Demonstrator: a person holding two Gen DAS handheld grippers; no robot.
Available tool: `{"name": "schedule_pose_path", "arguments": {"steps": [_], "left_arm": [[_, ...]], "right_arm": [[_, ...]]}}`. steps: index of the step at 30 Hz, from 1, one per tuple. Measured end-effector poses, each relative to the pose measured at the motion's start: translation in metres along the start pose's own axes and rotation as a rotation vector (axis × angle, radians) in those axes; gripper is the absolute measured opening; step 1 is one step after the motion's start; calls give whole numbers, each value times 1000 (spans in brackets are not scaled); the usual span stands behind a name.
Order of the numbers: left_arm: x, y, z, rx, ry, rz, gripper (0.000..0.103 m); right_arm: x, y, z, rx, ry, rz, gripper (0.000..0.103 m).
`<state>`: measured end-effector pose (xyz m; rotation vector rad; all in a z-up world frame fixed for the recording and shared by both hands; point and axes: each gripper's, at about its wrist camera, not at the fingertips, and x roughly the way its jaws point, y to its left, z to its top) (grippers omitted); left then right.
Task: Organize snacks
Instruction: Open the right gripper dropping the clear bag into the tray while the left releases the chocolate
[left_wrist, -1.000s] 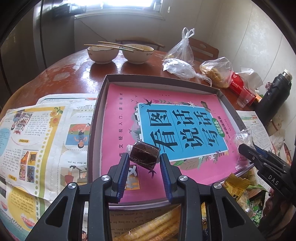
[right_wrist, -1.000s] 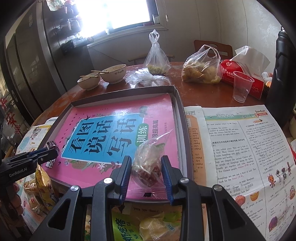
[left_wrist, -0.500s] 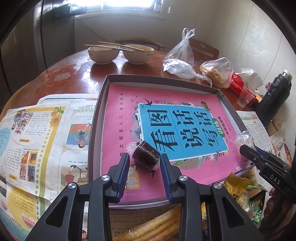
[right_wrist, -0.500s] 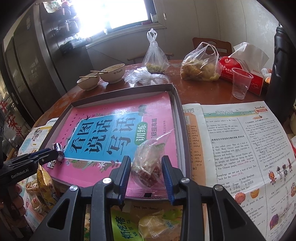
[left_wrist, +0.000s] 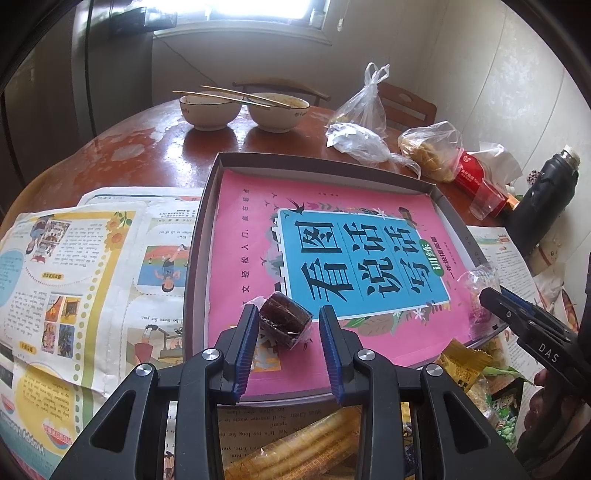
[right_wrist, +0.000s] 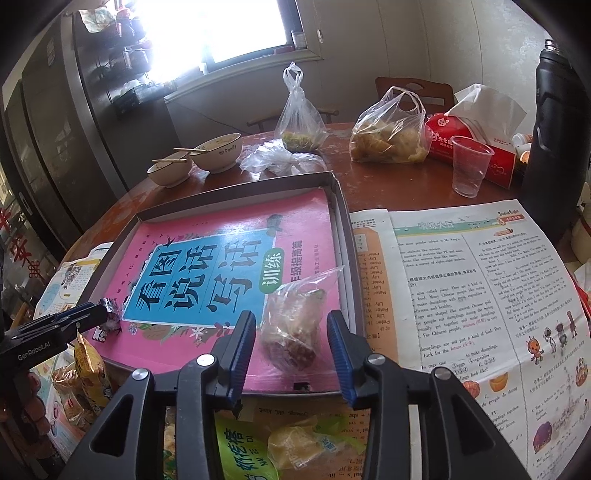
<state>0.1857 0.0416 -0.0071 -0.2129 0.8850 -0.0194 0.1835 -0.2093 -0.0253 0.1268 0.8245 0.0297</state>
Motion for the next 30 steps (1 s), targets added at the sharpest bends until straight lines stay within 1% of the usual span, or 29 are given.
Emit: {"name": "schedule_pose_path", "arguments": {"steps": [3, 18, 24, 27, 29, 30], "left_arm": [[-2, 1, -1, -2, -2, 1, 35], [-17, 12, 2, -33, -28, -6, 35], [-22, 16, 2, -49, -36, -7, 36], [-26, 21, 2, -63, -44, -9, 38], [-29, 23, 2, -68, -52, -9, 46], [-32, 23, 2, -70, -60, -6, 48]], "right_arm": [[-3, -1, 0, 6, -6, 1, 44], [-16, -3, 2, 16, -36, 6, 46], [-21, -1, 3, 14, -48, 10, 49], [-23, -1, 4, 15, -53, 11, 50], [-25, 0, 4, 14, -57, 13, 50], [-26, 0, 4, 13, -59, 14, 50]]}}
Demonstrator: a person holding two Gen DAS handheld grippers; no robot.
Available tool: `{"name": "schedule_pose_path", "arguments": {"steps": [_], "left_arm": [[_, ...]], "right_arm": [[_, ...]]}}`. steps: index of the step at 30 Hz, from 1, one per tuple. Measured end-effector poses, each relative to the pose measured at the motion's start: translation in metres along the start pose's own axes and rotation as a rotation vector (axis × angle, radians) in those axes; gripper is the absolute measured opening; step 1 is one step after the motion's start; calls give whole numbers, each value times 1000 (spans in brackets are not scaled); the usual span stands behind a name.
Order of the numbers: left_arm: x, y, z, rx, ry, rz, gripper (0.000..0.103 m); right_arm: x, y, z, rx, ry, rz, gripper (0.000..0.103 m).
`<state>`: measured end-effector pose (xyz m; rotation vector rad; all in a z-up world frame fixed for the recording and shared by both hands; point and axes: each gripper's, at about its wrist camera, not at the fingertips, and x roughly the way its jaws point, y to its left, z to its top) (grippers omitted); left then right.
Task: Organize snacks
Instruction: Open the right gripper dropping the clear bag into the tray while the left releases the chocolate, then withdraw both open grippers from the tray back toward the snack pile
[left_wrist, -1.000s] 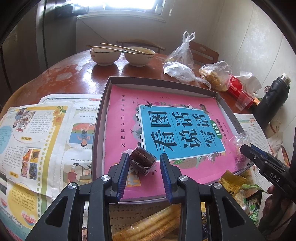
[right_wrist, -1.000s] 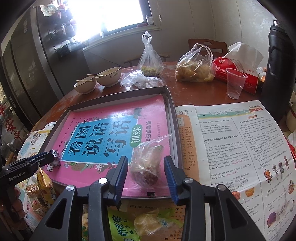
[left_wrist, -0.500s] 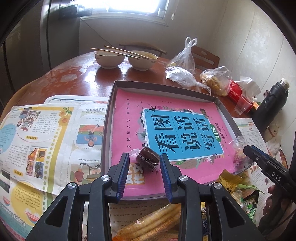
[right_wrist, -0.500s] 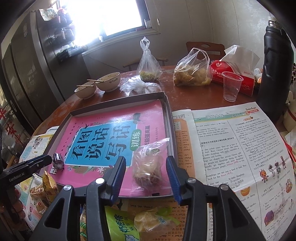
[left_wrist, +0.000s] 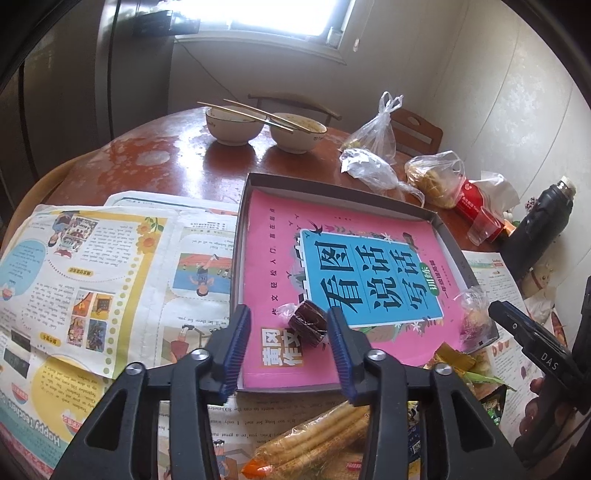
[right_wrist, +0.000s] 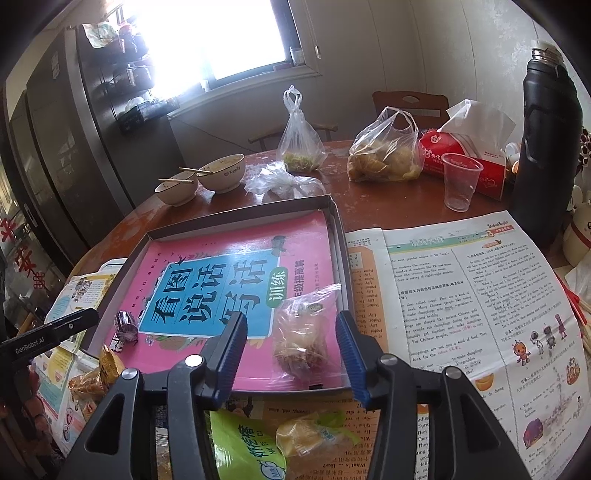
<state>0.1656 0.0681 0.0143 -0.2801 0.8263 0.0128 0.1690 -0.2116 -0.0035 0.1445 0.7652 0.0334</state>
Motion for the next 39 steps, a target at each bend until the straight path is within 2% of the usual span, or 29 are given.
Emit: {"name": "schedule_pose_path", "arguments": {"steps": [2, 15, 19, 27, 32, 39], "left_arm": [[-4, 0, 1, -2, -11, 8, 53], [-28, -8, -2, 17, -55, -4, 57], [-36, -12, -5, 28, -68, -7, 64], [-51, -20, -10, 52, -82, -14, 67], [-57, -21, -14, 47, -88, -14, 74], [-67, -20, -19, 49, -95, -10, 74]], "right_arm": [[-2, 1, 0, -3, -4, 2, 51], [-22, 6, 3, -16, -52, 19, 56], [-29, 8, 4, -25, -62, 22, 57], [-43, 15, 2, -53, -75, 34, 57], [-52, 17, -1, -62, -86, 40, 58], [-61, 20, -5, -69, -92, 53, 61]]}}
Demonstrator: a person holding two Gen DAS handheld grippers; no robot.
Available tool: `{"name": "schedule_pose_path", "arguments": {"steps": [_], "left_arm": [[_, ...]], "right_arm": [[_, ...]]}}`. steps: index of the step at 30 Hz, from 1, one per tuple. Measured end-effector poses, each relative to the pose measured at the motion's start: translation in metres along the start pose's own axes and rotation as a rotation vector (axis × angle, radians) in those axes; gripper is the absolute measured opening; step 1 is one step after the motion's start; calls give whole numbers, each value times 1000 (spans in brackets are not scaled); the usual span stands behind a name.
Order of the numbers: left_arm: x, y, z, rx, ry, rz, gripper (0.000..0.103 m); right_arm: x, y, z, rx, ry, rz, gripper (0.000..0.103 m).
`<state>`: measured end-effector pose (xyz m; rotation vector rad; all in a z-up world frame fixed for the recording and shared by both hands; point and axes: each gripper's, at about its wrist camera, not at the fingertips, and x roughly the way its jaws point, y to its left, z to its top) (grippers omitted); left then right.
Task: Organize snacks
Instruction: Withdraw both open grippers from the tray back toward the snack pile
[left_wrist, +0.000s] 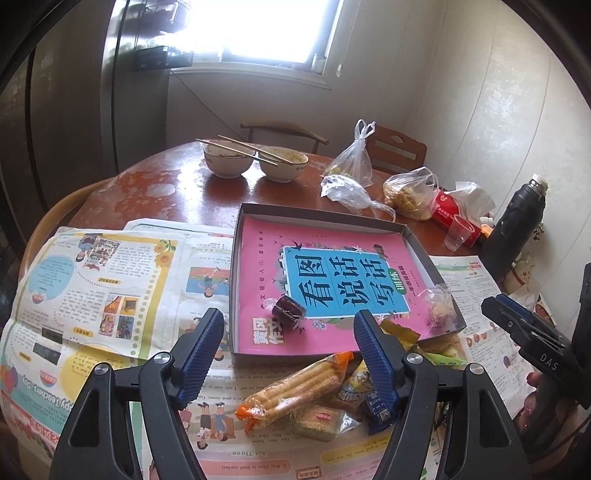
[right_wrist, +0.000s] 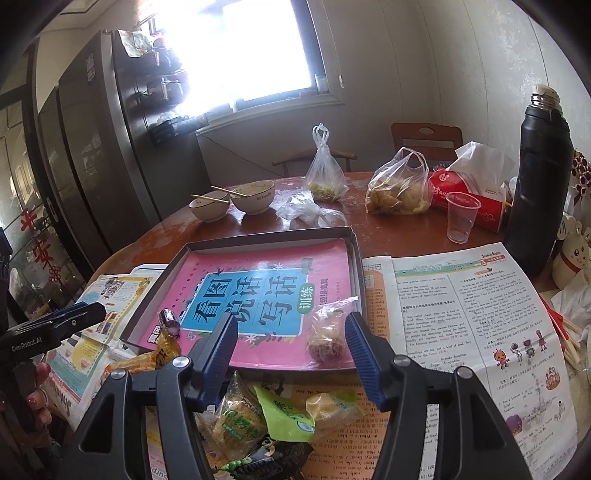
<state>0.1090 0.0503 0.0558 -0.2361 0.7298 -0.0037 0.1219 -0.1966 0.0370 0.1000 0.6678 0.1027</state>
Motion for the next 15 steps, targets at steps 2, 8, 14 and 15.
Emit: {"name": "schedule_pose_path", "arguments": {"steps": [2, 8, 14, 15], "left_arm": [[-3, -1, -2, 3, 0, 2, 74], [-9, -2, -11, 17, 4, 4, 75], [-7, -6, -24, 30, 33, 22, 75], [-7, -7, -26, 36, 36, 26, 75]], "right_arm": [[-2, 2, -1, -5, -1, 4, 61], [-11, 7, -4, -14, -19, 21, 64], [-16, 11, -9, -28, -16, 30, 66], [-17, 12, -10, -32, -13, 31, 66]]}}
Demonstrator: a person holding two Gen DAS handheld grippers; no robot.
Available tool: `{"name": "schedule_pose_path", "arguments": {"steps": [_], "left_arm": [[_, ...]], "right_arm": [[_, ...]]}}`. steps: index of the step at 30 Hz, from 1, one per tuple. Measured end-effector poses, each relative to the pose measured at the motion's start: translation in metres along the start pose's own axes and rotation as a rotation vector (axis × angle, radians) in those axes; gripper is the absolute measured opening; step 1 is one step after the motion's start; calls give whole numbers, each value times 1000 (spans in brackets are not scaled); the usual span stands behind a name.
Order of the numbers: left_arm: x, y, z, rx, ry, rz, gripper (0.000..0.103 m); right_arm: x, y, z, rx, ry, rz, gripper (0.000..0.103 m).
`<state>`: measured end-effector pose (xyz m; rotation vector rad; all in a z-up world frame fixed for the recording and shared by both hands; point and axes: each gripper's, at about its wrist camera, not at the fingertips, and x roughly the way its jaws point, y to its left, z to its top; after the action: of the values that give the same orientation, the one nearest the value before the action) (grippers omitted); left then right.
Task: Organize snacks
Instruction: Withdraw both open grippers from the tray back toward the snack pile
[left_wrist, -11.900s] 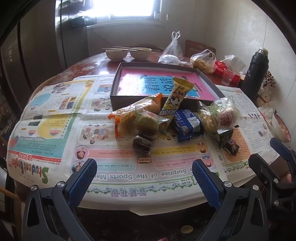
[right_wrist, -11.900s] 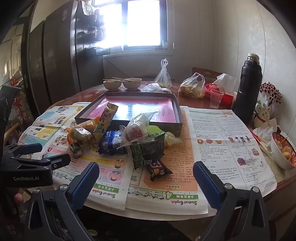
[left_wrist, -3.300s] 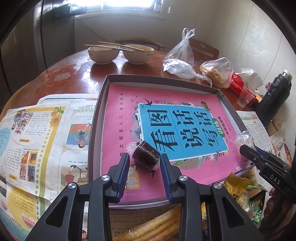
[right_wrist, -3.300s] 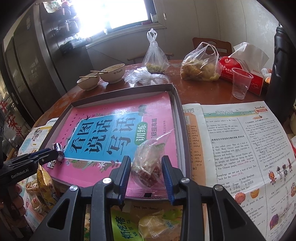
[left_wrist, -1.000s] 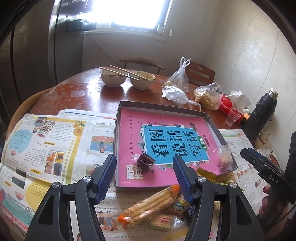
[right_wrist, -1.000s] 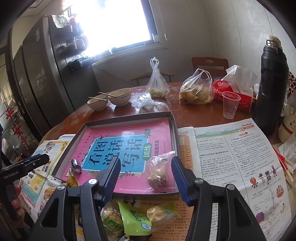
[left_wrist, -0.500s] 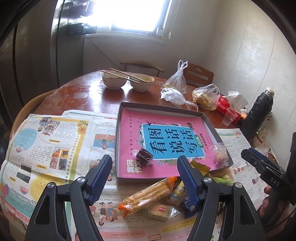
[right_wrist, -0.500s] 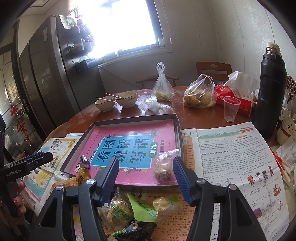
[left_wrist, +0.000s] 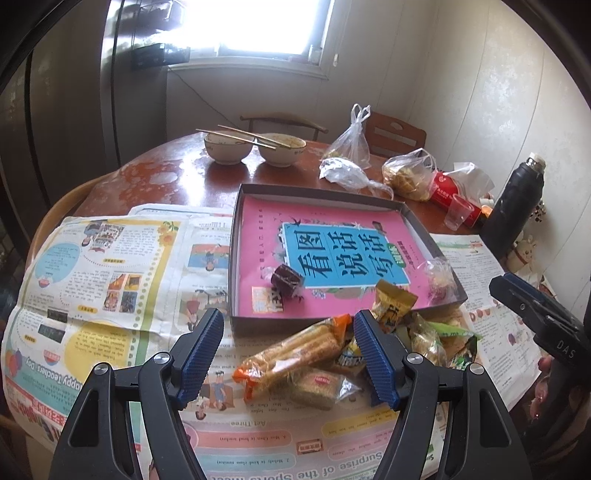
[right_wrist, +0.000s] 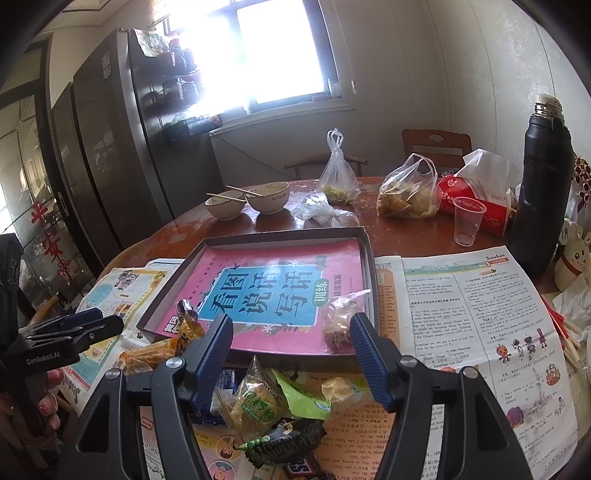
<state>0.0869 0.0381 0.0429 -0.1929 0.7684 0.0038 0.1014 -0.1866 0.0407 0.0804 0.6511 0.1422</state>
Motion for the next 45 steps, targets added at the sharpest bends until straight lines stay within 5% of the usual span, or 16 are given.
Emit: {"name": "schedule_pose_path", "arguments": {"steps": [22, 45], "left_arm": [[6, -17, -43, 100, 89, -11, 78], [17, -10, -56, 60, 153, -57, 78]], "right_arm": [[-11, 5, -32, -41, 43, 9, 69], [-11, 5, -71, -69, 119, 39, 70]]}}
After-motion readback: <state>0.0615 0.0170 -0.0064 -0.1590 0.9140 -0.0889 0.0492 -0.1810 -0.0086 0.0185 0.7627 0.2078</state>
